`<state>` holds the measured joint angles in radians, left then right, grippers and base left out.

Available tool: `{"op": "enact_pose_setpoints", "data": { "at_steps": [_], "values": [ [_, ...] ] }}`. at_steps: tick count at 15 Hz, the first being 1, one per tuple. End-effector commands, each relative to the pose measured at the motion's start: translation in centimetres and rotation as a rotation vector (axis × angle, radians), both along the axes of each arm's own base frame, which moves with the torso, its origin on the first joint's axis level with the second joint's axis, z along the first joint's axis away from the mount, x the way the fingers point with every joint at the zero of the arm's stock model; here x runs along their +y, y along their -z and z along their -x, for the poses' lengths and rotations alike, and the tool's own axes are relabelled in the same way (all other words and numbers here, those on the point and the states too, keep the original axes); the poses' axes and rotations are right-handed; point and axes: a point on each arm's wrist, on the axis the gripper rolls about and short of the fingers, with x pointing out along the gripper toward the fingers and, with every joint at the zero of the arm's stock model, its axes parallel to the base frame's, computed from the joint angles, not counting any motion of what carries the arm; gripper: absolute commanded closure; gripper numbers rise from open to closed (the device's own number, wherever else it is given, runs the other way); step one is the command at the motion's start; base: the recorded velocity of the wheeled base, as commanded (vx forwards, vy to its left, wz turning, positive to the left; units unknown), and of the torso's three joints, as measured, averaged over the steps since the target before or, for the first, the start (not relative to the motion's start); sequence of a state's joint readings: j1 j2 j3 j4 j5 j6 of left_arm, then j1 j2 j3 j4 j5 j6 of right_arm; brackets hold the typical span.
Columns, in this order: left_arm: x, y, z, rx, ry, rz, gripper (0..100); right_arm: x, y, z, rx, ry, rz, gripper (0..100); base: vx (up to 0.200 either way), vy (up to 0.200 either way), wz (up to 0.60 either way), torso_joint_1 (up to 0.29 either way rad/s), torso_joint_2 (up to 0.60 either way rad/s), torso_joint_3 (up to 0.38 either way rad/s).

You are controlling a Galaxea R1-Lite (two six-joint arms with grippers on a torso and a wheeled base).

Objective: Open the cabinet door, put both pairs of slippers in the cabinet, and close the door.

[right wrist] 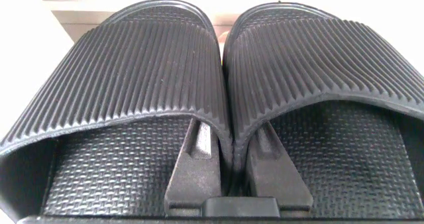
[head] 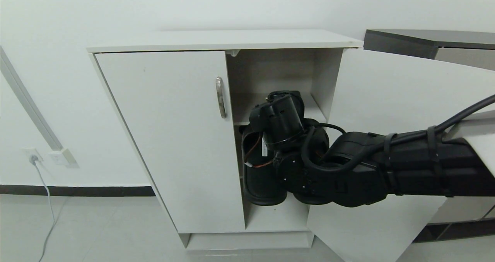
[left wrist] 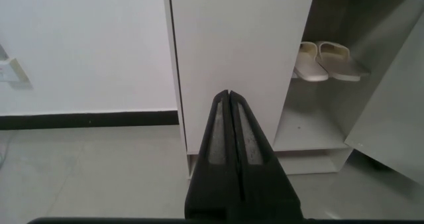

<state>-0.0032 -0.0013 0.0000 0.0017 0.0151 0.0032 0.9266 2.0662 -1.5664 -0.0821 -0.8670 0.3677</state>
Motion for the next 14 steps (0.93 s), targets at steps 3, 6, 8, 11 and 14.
{"op": "enact_pose_setpoints", "data": {
  "at_steps": [3, 6, 8, 11, 14],
  "values": [
    [0.00, 0.00, -0.01, 0.001, 0.000, 0.000, 100, 0.06, -0.06, -0.05, -0.006, 0.001, -0.005, 100, 0.067, 0.000, 0.00, 0.001, 0.00, -0.001],
    [0.00, 0.00, -0.01, 0.001, 0.001, 0.000, 100, 0.05, -0.16, -0.04, -0.010, -0.001, -0.002, 100, 0.200, 0.000, 0.00, -0.001, 0.00, 0.005],
    [0.00, 0.00, -0.01, 0.001, 0.000, 0.000, 100, 0.10, -0.24, 0.00, -0.012, -0.004, -0.002, 100, 0.200, 0.000, 0.00, 0.005, 0.00, 0.002],
    [0.00, 0.00, -0.01, 0.001, 0.000, 0.000, 100, 0.07, -0.27, 0.02, -0.012, -0.005, 0.003, 100, 0.200, 0.000, 0.00, 0.007, 0.00, 0.005],
    [0.00, 0.00, -0.01, 0.001, 0.000, 0.000, 100, 0.06, -0.22, 0.03, -0.011, -0.005, 0.002, 100, 0.200, 0.000, 0.00, 0.002, 0.00, 0.002]
  ]
}}
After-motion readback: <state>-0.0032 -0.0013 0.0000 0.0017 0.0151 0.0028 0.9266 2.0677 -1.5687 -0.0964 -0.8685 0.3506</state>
